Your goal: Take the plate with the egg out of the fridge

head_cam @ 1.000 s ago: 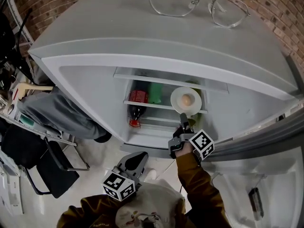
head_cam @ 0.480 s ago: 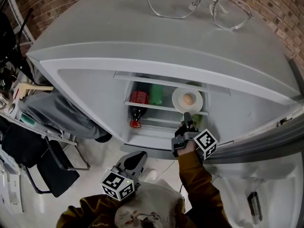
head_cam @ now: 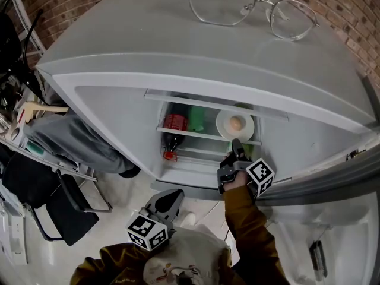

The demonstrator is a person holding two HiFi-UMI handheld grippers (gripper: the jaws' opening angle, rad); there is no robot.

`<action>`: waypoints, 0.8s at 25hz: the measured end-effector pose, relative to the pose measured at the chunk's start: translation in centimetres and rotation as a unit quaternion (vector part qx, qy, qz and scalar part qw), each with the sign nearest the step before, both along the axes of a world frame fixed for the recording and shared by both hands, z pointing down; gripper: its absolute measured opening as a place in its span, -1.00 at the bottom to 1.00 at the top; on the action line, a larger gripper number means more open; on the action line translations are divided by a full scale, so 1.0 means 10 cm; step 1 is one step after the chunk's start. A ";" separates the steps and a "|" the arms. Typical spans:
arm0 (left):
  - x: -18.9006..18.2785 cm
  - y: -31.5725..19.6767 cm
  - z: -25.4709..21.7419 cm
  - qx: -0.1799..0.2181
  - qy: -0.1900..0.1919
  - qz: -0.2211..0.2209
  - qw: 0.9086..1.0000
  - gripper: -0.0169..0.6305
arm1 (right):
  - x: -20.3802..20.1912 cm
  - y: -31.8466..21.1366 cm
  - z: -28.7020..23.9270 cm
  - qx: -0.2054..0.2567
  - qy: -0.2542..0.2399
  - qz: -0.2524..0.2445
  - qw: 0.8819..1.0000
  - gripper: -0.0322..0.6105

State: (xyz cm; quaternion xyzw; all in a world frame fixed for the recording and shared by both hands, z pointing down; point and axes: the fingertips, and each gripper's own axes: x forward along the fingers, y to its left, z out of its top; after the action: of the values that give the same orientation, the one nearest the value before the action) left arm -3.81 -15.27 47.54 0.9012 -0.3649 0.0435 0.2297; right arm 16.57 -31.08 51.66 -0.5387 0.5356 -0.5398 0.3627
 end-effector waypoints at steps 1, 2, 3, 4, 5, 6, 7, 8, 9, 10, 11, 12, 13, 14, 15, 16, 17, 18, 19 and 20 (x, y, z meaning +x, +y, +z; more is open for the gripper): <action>-0.01 0.00 0.00 0.000 0.000 -0.001 1.000 -0.92 | -0.01 0.00 0.01 -0.002 -0.006 0.000 1.000 -0.65; -0.01 0.00 0.00 0.000 0.001 -0.001 1.000 -0.92 | -0.02 0.00 0.03 -0.004 -0.010 0.000 1.000 -0.66; -0.02 0.01 0.01 0.000 0.001 -0.001 1.000 -0.92 | -0.03 0.00 0.03 -0.005 -0.012 -0.001 1.000 -0.65; -0.02 0.01 0.01 0.000 0.001 -0.001 1.000 -0.92 | -0.03 0.00 0.04 -0.006 -0.014 -0.001 1.000 -0.65; -0.02 0.01 0.01 0.000 0.001 -0.001 1.000 -0.92 | -0.03 0.00 0.04 -0.007 -0.014 0.000 1.000 -0.65; -0.02 0.02 0.01 0.000 0.001 -0.001 1.000 -0.92 | -0.02 -0.01 0.05 -0.009 -0.015 0.001 1.000 -0.65; -0.02 0.02 0.00 0.000 0.001 -0.001 1.000 -0.92 | -0.01 -0.02 0.07 -0.014 -0.016 0.003 1.000 -0.65; -0.02 0.03 0.00 0.000 0.002 -0.001 1.000 -0.92 | 0.00 -0.02 0.10 -0.021 -0.019 0.005 1.000 -0.66; -0.03 0.03 0.00 0.000 0.002 -0.002 1.000 -0.92 | 0.01 -0.02 0.13 -0.028 -0.023 0.006 0.999 -0.66; -0.03 0.03 0.00 0.000 0.002 -0.002 1.000 -0.92 | 0.01 -0.02 0.17 -0.035 -0.026 0.007 0.999 -0.66; -0.04 0.04 0.00 0.000 0.002 -0.003 1.000 -0.92 | 0.01 -0.02 0.19 -0.038 -0.028 0.007 0.999 -0.66; -0.05 0.04 0.00 0.000 0.002 -0.004 1.000 -0.92 | 0.02 -0.02 0.21 -0.039 -0.030 0.008 0.999 -0.66; -0.05 0.04 0.00 0.000 0.002 -0.004 1.000 -0.92 | 0.02 -0.03 0.20 -0.036 -0.031 0.009 0.999 -0.66; -0.06 0.04 0.00 0.000 0.002 -0.005 1.000 -0.92 | 0.02 -0.04 0.18 -0.031 -0.033 0.009 0.999 -0.66; -0.06 0.04 0.01 -0.001 0.002 -0.006 1.000 -0.92 | 0.02 -0.04 0.15 -0.026 -0.035 0.010 0.999 -0.66; -0.07 0.04 0.01 -0.001 0.003 -0.007 1.000 -0.92 | 0.02 -0.04 0.13 -0.022 -0.035 0.009 0.999 -0.66; -0.08 0.04 0.01 -0.002 0.003 -0.008 1.000 -0.92 | 0.02 -0.05 0.12 -0.021 -0.034 0.009 0.999 -0.66; -0.09 0.04 0.02 -0.003 0.004 -0.009 1.000 -0.92 | 0.02 -0.06 0.12 -0.024 -0.034 0.009 0.999 -0.65; -0.10 0.05 0.02 -0.004 0.004 -0.009 1.000 -0.92 | 0.02 -0.07 0.14 -0.029 -0.033 0.010 0.999 -0.65; -0.10 0.05 0.02 -0.004 0.005 -0.009 1.000 -0.92 | 0.03 -0.07 0.17 -0.035 -0.033 0.012 0.999 -0.66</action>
State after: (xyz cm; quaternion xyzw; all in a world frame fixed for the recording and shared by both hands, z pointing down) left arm -4.82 -14.74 47.73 0.8971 -0.3717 0.0385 0.2358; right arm 16.85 -31.75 53.33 -0.5394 0.4971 -0.5717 0.3676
